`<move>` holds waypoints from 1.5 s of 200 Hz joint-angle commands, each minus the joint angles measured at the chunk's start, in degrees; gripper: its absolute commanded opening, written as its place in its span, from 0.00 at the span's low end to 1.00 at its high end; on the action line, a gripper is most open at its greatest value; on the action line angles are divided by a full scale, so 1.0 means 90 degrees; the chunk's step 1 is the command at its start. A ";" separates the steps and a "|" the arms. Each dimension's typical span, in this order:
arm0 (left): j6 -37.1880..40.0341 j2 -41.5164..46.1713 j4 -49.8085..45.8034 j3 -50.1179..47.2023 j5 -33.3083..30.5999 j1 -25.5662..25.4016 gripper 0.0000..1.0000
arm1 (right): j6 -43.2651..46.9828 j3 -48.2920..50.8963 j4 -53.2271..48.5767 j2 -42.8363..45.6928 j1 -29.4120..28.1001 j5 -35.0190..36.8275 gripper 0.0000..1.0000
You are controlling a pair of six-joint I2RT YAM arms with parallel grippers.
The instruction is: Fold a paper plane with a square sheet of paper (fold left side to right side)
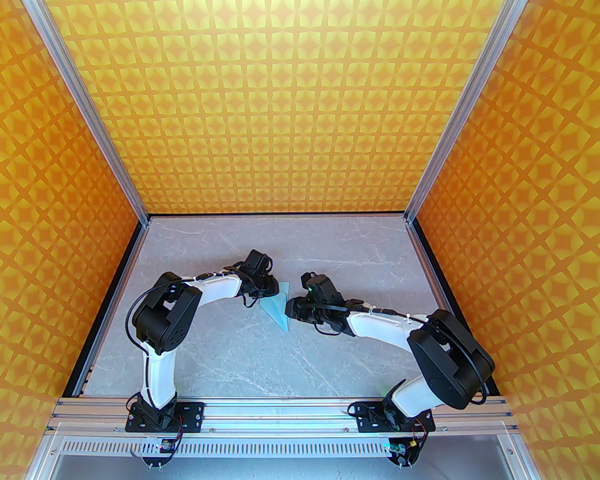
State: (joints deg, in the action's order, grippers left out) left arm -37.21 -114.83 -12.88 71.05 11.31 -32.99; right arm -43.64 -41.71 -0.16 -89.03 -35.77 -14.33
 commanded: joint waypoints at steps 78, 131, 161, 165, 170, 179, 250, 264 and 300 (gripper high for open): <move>-0.0068 -0.0050 0.0069 -0.0123 0.0003 -0.0048 0.22 | -0.0654 -0.0141 0.0610 -0.1035 0.0009 -0.0454 0.48; -0.0154 0.0062 0.0226 -0.0284 0.0003 -0.0104 0.22 | -0.0731 -0.0180 0.0990 -0.1105 -0.0037 -0.0688 0.48; -0.0183 0.0098 0.0276 -0.0340 0.0003 -0.0121 0.22 | -0.0647 -0.0277 0.0782 -0.1051 -0.0069 -0.0596 0.49; -0.0198 0.0110 0.0279 -0.0353 0.0003 -0.0124 0.22 | -0.0646 -0.0283 0.0779 -0.1059 -0.0069 -0.0596 0.49; -0.0201 0.0126 0.0295 -0.0363 0.0003 -0.0123 0.22 | -0.0649 -0.0292 0.0761 -0.1054 -0.0083 -0.0591 0.49; -0.0207 0.0150 0.0303 -0.0396 0.0003 -0.0123 0.22 | -0.0637 -0.0299 0.0726 -0.1029 -0.0104 -0.0551 0.49; -0.0221 0.0210 0.0313 -0.0426 0.0003 -0.0143 0.22 | -0.0732 -0.0438 0.0604 -0.1294 -0.0137 -0.0447 0.49; -0.0221 0.0209 0.0308 -0.0440 0.0003 -0.0143 0.22 | -0.0761 -0.0406 0.0699 -0.1341 -0.0137 -0.0478 0.49; -0.0233 0.0195 0.0313 -0.0432 0.0003 -0.0170 0.22 | -0.0693 -0.0410 0.0685 -0.1338 -0.0137 -0.0430 0.42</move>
State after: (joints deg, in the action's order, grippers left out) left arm -38.76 -114.06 -8.32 68.34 11.27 -33.76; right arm -49.74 -45.06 4.60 -99.44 -36.62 -18.37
